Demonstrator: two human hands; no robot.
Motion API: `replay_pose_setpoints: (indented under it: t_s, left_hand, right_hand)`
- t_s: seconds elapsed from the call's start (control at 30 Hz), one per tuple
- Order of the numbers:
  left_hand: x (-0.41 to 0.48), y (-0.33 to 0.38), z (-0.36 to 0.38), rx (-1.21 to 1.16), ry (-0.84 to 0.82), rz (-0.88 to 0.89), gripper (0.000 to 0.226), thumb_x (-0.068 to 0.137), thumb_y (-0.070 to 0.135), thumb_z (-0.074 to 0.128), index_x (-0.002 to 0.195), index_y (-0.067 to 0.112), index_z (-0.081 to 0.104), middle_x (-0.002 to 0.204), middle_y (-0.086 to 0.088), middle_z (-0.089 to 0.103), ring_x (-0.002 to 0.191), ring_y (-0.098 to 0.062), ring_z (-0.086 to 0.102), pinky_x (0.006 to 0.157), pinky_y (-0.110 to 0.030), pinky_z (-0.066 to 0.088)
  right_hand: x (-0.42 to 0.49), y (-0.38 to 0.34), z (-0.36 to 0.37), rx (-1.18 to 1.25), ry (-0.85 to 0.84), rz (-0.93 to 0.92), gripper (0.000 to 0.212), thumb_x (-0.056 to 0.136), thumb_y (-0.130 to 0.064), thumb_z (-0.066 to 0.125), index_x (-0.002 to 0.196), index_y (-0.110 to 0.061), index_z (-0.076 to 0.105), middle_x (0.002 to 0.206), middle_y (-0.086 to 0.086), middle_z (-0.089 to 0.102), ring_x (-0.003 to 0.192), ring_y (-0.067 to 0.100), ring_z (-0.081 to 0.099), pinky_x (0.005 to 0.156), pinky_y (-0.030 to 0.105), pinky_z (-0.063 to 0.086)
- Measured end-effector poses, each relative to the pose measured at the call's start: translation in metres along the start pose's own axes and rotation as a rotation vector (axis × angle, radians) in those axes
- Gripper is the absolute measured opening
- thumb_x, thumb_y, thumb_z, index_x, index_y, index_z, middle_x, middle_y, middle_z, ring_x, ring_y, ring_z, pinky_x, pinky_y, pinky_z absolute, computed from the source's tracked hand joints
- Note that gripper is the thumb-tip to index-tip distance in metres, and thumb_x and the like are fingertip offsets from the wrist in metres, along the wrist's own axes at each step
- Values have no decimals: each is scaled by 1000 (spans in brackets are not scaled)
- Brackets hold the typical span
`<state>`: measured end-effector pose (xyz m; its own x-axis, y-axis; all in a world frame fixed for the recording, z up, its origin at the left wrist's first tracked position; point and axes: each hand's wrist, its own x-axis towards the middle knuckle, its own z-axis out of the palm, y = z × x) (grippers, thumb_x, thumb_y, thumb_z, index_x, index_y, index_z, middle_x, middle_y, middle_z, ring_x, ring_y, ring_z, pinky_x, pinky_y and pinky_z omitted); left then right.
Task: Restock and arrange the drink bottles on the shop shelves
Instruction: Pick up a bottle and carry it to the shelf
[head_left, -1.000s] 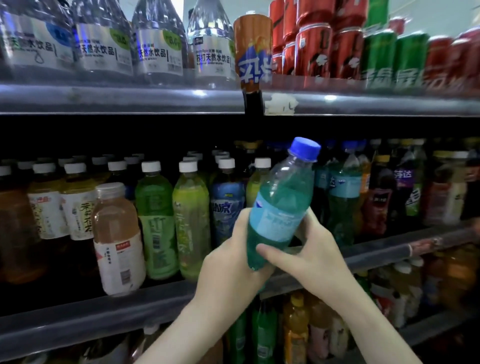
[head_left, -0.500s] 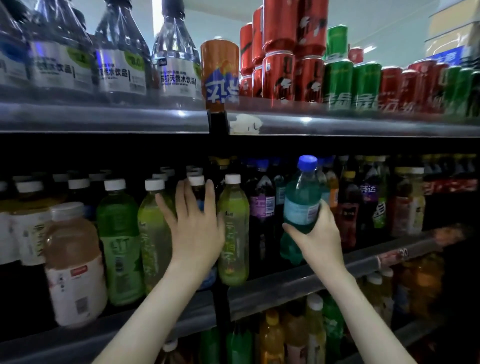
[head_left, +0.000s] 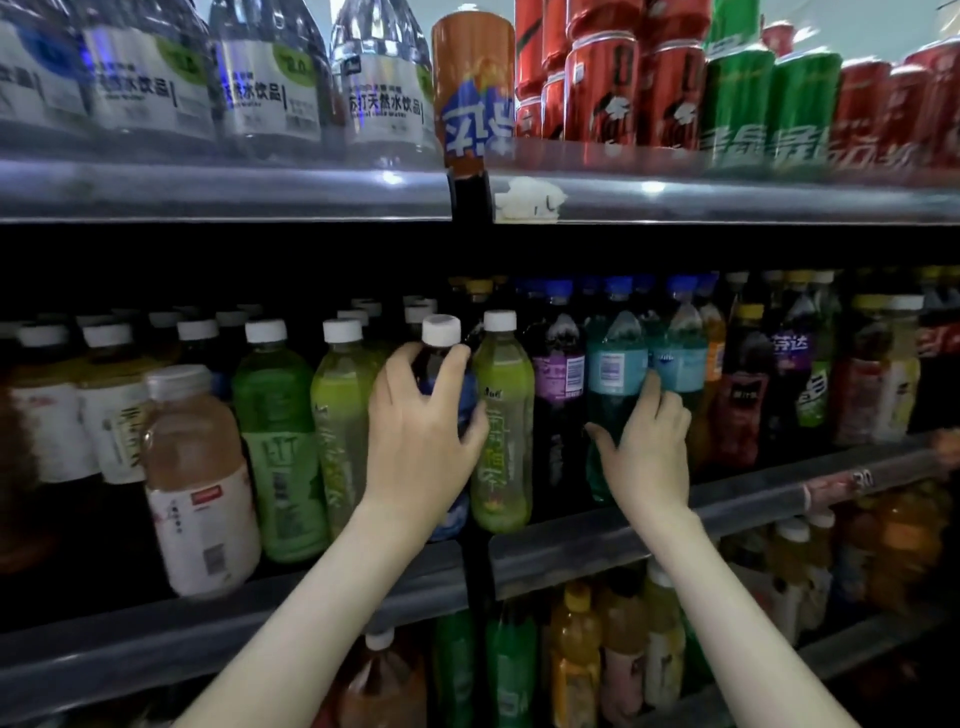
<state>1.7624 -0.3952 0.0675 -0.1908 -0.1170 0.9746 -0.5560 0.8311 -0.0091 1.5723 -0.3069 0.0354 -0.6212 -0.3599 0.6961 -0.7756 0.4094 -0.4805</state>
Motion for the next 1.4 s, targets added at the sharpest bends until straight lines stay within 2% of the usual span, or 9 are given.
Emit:
replay_pose_setpoints:
  t_s: [0.1,0.23,0.33,0.47,0.63,0.8,0.97,1.2,1.4]
  left_hand:
    - [-7,3,-5,-51,35,10,43,85,27,67,121,15,45,115,-29,48,106,-38,45,86,-40,45]
    - [-11,6,-15,-301,156,-99,47,76,26,73,99,23,32,116,-19,44,108,-28,42,94,-19,35]
    - [-15,7,-21,-391,157,-146,54,79,27,73,110,19,30,120,-18,42,110,-27,47,93,-20,41]
    - [-10,6,-34,-501,-12,-350,70,83,30,72,135,7,32,121,-6,47,113,-16,50,93,-24,46]
    - [-18,3,-45,-502,-67,-259,72,83,35,68,136,0,35,123,-10,50,116,-21,51,97,-30,47]
    - [-29,-3,-66,-607,57,-242,67,81,31,68,128,-5,37,115,-3,43,110,-12,48,97,-12,37]
    - [-30,-23,-101,-620,204,-271,69,85,40,64,120,-13,37,110,-1,44,100,-13,51,91,-21,42]
    - [-33,-46,-134,-606,208,-300,61,86,44,61,121,-3,40,108,11,46,97,1,54,84,-16,43]
    - [-26,-51,-139,-648,65,-366,52,81,38,64,123,13,45,104,14,55,95,1,57,80,-13,44]
  right_hand:
    - [-8,1,1,6,-42,4,84,90,-25,64,149,1,11,135,21,35,123,36,32,95,41,40]
    - [-25,-15,-5,81,87,-67,81,88,-24,65,149,-2,16,133,22,36,118,36,34,95,45,39]
    - [-39,-36,-8,175,140,-204,72,90,-25,63,145,-2,24,132,22,39,117,33,35,96,43,40]
    - [-51,-59,-5,275,39,-303,72,91,-28,62,146,-5,23,133,19,41,121,30,36,97,39,42]
    - [-57,-73,5,262,-59,-225,86,85,-35,68,149,-7,17,128,20,45,115,36,46,87,47,49]
    - [-58,-80,12,290,-319,-29,94,85,-46,65,150,-14,4,138,16,43,116,37,52,83,43,50]
    - [-55,-82,8,387,-340,71,68,82,-37,70,133,-13,32,120,11,57,107,32,58,81,39,51]
    - [-65,-100,8,573,-497,-41,71,80,-39,73,137,-23,34,107,-8,56,97,12,58,83,30,51]
    - [-64,-113,22,658,-638,-75,76,84,-36,71,145,-25,27,126,-4,57,109,10,56,87,24,48]
